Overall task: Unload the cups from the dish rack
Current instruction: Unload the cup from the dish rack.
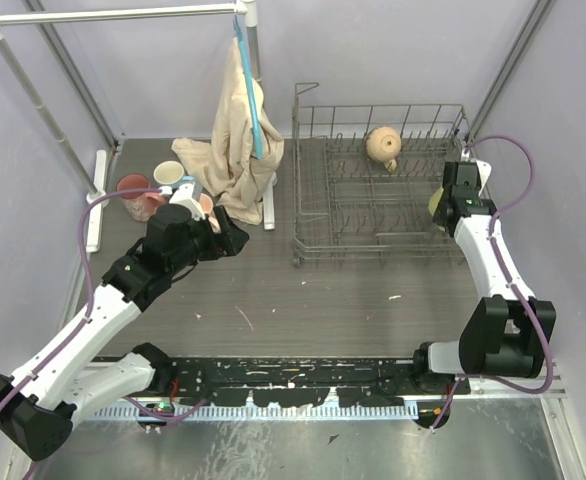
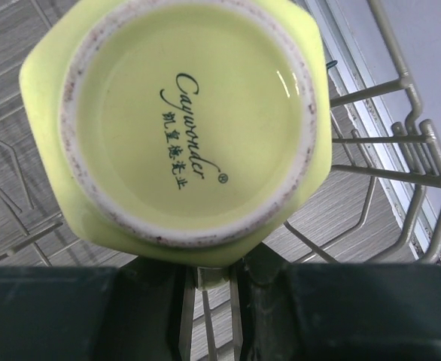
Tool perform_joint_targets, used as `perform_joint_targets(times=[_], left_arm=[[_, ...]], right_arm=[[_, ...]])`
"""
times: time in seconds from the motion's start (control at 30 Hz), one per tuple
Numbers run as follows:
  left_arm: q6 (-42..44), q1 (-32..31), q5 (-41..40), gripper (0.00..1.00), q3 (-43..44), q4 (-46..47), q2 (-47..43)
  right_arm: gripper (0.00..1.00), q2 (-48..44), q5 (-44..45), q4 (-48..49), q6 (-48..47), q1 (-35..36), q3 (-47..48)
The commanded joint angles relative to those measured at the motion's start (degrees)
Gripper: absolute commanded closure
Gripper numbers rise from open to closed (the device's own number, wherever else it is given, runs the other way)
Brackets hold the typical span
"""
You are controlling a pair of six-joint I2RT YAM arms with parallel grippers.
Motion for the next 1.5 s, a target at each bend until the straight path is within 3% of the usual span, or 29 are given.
perform_joint_targets(times=[0.0,0.4,0.53,0.73,0.93,1.13,1.23,1.47], left_arm=[[-0.1,-0.2,0.3,0.15,1.0,1.1,0.5],[-1.0,-0.1,0.6,0.15,2.2,0.8,1.5],[-1.5,-0.1,1.0,0.15,2.3,1.5,1.5],[-2.5,-0.2,5.2,0.13,3.0,4.2,2.7],[-6.2,-0.1,15.9,0.13,2.0,14.5,4.4],[-11.4,-0.1,25.6,0.14,-2.0,28.9,4.3],[-12.1,-0.1,28.2,0.13,-2.5,32.7,3.7],[-15.8,-0.2,33.5,0.13,-3.6,42.0,5.5]], right_arm=[[0.99,-5.6,1.7,3.3,0.5,-0.3,6.8],[0.99,-17.2,-8.0,2.8,3.6,-0.2,10.4],[0.99,-23.9,-14.9,6.4,5.7,-0.2,6.4],[0.99,-31.7,-32.9,11.4,10.5,-0.2,2.3],[0.99,-36.9,-51.3,22.4,20.7,-0.1,-4.3],[1.0,-38.7,-64.9,44.8,40.2,0.7,-12.4],[0.99,-38.5,-67.7,52.4,46.8,1.1,-14.3],[0.99,-37.9,-70.6,60.0,54.5,3.8,-14.9]])
